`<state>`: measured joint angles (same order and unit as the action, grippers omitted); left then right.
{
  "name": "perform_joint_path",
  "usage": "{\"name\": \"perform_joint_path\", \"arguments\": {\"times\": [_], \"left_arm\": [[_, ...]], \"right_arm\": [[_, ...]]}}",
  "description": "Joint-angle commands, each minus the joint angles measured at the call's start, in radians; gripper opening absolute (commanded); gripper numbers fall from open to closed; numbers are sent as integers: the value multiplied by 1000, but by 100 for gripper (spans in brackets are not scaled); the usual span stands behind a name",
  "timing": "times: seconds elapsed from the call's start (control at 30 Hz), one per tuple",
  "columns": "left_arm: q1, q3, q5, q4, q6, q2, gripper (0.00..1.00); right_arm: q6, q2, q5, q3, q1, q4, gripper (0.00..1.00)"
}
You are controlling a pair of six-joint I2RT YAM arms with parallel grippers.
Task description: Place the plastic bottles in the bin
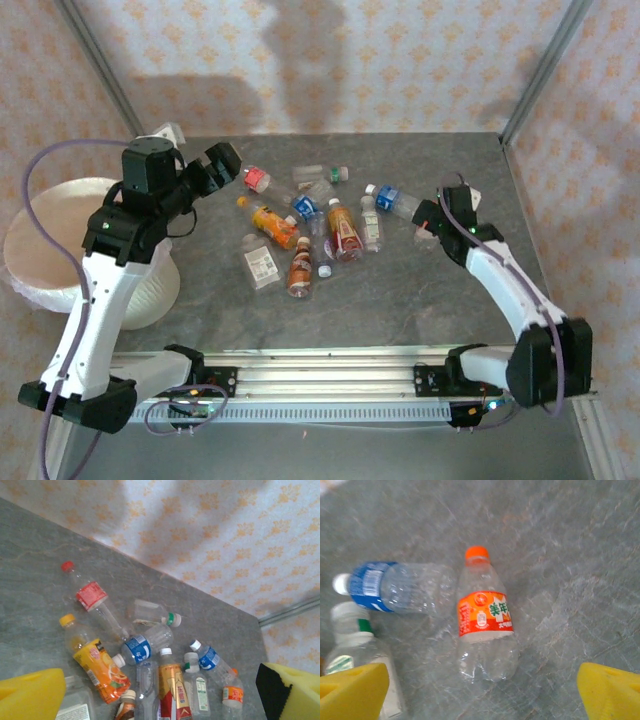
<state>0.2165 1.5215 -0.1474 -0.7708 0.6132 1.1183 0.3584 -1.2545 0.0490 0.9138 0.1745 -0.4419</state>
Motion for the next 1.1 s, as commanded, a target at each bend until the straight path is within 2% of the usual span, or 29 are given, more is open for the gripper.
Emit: {"name": "perform_joint_path", "arguments": {"times": [0.0,0.07,0.23,0.53,0.83,1.07], "left_arm": [[8,-7,-15,55,16,-15,99],[7,-10,-15,43,10,-18,100],[7,-18,-60,49,-6,-31,100],[8,-30,-21,27,-21,-33,100],[7,-38,-5,10,-16,-32,100],[7,-69,29,10,-18,-58,100]], "right_arm": [[-4,-96,-60,67,-29,-71,95],[0,-141,-105,69,-33,-55,95],[-74,-230,-119,56,-39,-33,100],[-173,-356,-188,104,-72,-42,98],[-188,-486,-167,174,-73,-50,86],[-150,-508,-206,149,-72,-18,75]]}}
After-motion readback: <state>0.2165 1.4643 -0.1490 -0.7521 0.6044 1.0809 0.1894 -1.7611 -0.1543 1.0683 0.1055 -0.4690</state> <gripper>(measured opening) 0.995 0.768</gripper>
